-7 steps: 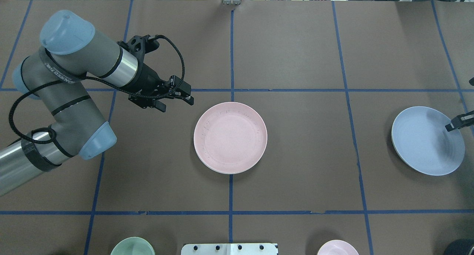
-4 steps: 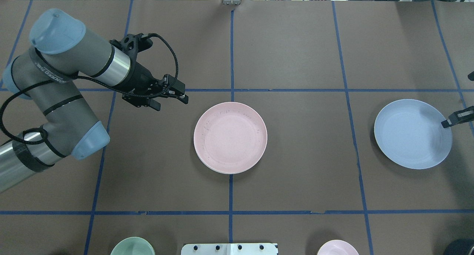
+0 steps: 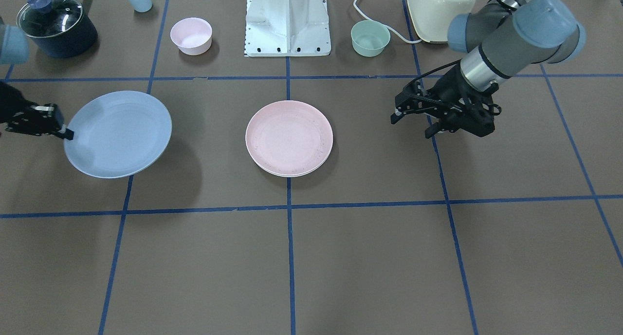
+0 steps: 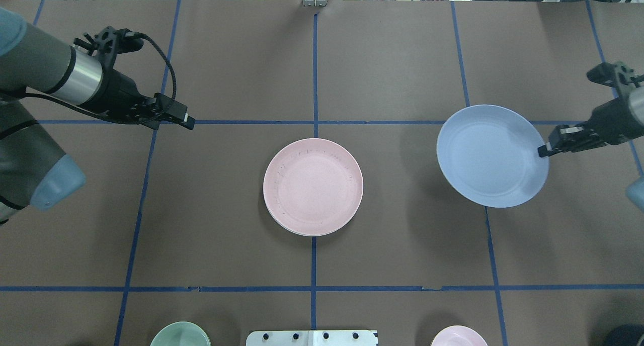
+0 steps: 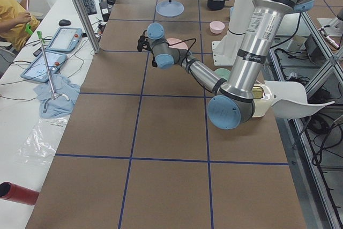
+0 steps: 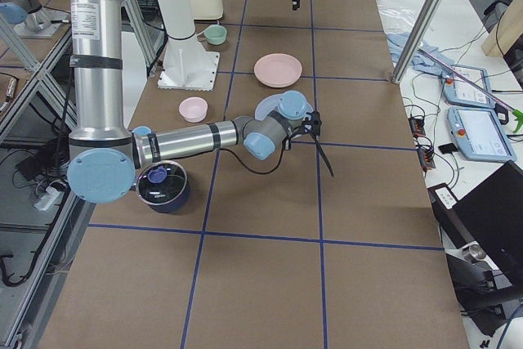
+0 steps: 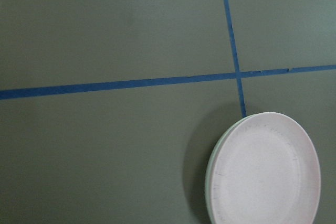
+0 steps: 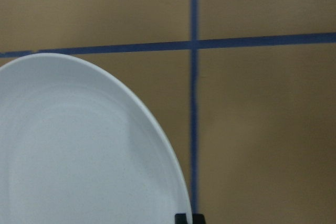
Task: Stack three plates with pink and blue
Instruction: 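Slide the light blue plate with the right gripper onto the pink plate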
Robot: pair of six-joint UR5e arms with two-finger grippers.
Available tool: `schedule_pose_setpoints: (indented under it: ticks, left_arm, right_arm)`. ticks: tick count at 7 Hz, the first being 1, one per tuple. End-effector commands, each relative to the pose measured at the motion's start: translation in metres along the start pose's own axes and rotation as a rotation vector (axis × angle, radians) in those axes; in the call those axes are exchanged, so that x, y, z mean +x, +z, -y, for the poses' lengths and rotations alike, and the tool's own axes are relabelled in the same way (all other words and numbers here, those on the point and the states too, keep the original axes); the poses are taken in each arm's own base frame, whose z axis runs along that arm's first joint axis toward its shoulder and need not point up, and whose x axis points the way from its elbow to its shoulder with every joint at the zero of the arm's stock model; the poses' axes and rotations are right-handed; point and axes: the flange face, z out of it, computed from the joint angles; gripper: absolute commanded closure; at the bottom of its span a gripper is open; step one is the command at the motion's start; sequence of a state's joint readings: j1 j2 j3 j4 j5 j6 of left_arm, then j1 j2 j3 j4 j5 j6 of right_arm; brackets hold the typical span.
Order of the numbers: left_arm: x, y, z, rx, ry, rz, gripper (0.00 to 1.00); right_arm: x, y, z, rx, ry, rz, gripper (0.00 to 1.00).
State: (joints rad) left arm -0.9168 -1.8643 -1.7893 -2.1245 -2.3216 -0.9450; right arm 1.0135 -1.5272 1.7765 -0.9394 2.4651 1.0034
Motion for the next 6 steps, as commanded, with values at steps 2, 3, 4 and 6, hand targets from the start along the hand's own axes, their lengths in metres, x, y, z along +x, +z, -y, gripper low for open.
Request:
schedule_pose_setpoints:
  ticks: [2,3,4,6]
  left_arm:
    - [-0.041,-0.018,-0.002,0.023,0.046,0.046,0.0]
    - [-0.045,-0.018,-0.004,0.02,0.041,0.051,0.0]
    - [-0.049,-0.017,-0.006,0.019,0.034,0.057,0.0]
    - [-0.049,-0.018,-0.007,0.02,0.034,0.058,0.0]
  right_arm:
    - [-0.223,0.119,-0.065,0.019,0.126,0.084,1.0]
    - [-0.257,0.146,-0.081,0.041,0.132,0.049,1.0]
    - [-0.274,0.159,-0.085,0.048,0.139,0.008,1.0]
    - [-0.273,0.159,-0.084,0.047,0.138,0.003,1.0]
